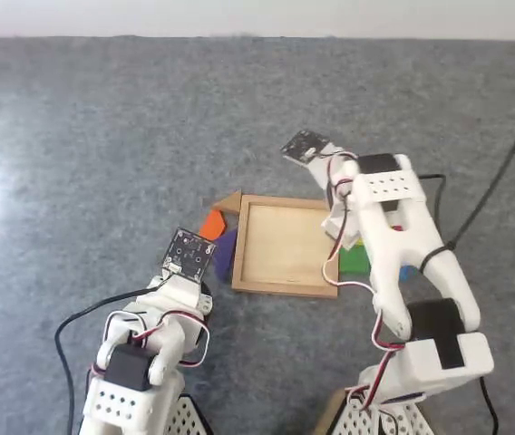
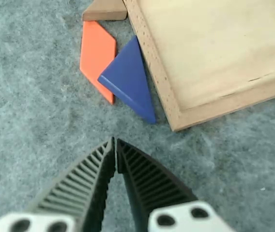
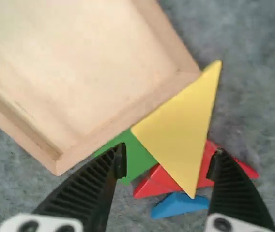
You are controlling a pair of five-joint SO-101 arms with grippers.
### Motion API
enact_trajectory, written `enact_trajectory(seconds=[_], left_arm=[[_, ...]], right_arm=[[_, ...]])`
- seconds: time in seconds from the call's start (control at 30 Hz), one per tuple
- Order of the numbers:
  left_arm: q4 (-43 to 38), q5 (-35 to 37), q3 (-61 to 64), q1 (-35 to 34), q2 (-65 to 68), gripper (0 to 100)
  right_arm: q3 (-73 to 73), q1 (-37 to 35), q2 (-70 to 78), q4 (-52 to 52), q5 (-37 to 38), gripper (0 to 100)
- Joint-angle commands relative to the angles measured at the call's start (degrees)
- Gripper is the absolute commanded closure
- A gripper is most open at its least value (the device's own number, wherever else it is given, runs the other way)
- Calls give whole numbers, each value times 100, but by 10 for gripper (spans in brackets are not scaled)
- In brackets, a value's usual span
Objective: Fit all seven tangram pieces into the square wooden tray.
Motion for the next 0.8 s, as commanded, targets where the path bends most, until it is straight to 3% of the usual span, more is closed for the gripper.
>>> enact_trajectory(seconds=[0.0,0.17,0.47,0.77], left_arm=[[18,-35,-75,-18,-114,985],[18,-35,-75,-18,-114,985],[18,-35,-75,-18,-114,985],[18,-35,-75,-18,-114,985]], right_arm=[[114,303,-347,-268,79,726],[624,620,-541,-778,123,725],[818,268,-127,-1508,-387,725],[782,22,365,-1824,-440,725]])
